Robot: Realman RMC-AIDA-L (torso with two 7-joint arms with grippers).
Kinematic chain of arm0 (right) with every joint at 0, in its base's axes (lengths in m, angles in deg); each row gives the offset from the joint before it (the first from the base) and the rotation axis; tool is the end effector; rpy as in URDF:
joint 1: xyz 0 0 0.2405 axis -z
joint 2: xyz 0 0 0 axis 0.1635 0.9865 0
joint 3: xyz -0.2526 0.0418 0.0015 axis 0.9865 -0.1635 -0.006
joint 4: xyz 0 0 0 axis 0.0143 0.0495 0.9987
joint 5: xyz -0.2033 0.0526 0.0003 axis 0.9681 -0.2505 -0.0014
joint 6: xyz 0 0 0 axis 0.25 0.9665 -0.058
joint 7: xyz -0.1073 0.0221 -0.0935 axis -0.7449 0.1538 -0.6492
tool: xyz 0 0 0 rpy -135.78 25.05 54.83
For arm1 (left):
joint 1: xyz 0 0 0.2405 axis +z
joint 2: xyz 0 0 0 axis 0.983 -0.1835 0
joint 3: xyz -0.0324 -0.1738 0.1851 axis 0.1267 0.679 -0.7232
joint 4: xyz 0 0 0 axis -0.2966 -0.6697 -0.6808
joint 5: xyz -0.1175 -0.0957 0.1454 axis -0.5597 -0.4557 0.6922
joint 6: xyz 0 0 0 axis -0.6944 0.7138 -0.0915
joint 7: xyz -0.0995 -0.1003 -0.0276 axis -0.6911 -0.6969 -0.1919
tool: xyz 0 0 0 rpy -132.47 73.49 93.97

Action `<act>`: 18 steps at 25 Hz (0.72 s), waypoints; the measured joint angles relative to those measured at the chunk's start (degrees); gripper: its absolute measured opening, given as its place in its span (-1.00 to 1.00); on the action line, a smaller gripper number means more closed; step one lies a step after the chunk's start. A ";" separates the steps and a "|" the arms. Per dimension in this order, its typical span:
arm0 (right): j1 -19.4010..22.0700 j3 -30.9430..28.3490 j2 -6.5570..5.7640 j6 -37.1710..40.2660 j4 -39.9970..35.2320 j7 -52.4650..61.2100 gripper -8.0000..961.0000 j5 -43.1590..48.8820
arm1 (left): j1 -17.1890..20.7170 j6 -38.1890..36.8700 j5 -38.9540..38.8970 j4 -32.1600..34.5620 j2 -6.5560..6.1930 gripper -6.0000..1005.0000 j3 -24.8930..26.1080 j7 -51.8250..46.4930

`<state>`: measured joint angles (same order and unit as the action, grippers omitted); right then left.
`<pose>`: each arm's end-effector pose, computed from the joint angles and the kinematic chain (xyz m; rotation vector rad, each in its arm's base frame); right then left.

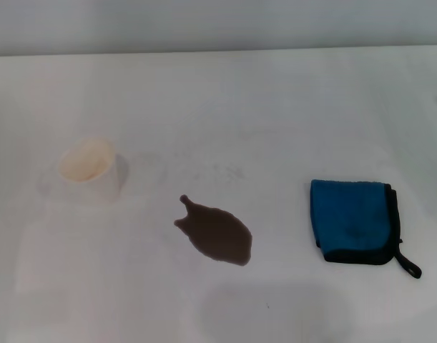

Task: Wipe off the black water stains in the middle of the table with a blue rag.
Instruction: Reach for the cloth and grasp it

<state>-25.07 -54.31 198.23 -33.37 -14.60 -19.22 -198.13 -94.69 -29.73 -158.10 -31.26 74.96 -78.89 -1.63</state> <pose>0.3972 0.2965 0.1216 -1.4375 1.3961 1.3099 -0.3881 0.2474 0.0442 -1.3917 -0.5253 -0.7259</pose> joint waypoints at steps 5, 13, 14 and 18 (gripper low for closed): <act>-3.03 0.15 -5.90 -5.10 -4.46 17.71 -0.12 13.62 | -1.69 0.48 -0.08 -0.46 0.00 0.74 0.00 0.10; -5.88 0.43 -6.62 -19.88 -26.16 31.85 -0.12 29.81 | -4.35 1.09 -0.08 -1.70 -0.07 0.74 -0.21 0.06; -6.37 0.75 -6.23 -21.37 -29.21 33.22 -0.12 31.87 | -4.57 1.09 -0.08 -1.73 -0.08 0.74 -0.16 0.06; -7.90 3.99 -3.46 -23.99 -41.76 38.20 -0.12 42.35 | -5.72 1.15 -0.09 -2.37 -0.09 0.74 -0.03 0.06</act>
<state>-32.96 -50.31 194.77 -57.36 -56.36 18.98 -155.78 -100.41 -28.58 -158.19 -33.63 74.88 -78.92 -1.57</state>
